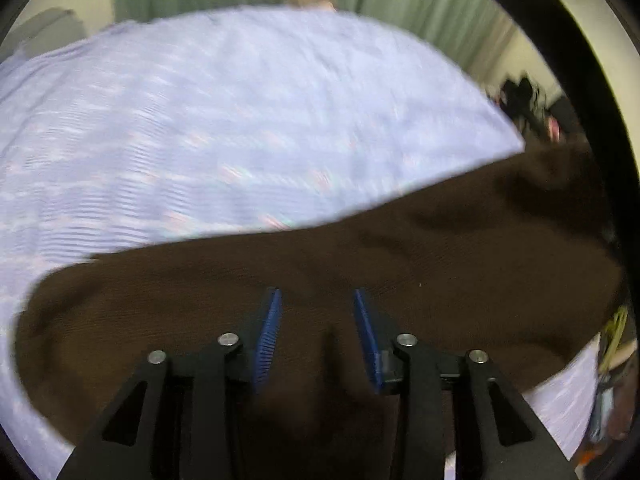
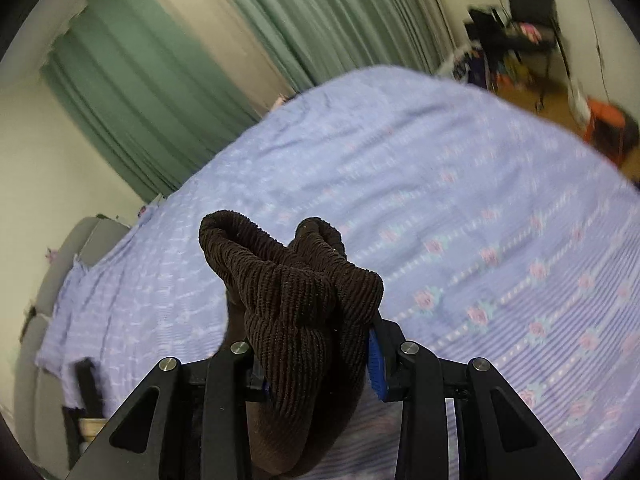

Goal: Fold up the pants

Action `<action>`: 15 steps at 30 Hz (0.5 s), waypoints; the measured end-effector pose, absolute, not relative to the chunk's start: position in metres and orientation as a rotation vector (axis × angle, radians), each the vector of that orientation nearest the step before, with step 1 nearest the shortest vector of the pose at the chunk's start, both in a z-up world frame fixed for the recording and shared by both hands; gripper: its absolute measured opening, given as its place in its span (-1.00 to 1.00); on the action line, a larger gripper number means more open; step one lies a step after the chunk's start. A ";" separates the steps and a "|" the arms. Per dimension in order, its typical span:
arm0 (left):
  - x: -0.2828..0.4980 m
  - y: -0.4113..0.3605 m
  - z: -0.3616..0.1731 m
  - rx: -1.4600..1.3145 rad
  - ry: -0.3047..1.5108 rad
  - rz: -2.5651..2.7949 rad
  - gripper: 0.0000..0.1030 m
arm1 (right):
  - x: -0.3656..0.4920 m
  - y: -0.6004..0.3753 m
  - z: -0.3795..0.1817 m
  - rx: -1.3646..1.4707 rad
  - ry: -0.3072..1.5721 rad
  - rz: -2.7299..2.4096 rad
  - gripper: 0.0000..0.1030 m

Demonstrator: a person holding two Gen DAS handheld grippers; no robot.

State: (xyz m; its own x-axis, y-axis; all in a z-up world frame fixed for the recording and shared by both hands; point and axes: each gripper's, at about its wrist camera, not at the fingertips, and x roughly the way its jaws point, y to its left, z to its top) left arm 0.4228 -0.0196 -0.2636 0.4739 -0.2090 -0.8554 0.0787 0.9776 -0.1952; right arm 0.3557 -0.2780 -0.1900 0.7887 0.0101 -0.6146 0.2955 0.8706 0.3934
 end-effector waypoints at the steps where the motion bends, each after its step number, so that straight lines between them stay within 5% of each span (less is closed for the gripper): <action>1: 0.411 -0.005 -0.248 -0.150 1.045 -0.161 -0.17 | 0.353 -0.269 -0.183 0.478 0.642 -0.161 -0.30; 8: 0.326 0.097 -0.190 -0.199 0.956 -0.027 -0.12 | 0.374 -0.159 -0.140 0.290 0.605 -0.111 -0.30; 15: 0.269 0.172 -0.200 -0.249 0.955 0.082 -0.12 | 0.391 -0.024 -0.150 0.103 0.619 0.037 -0.30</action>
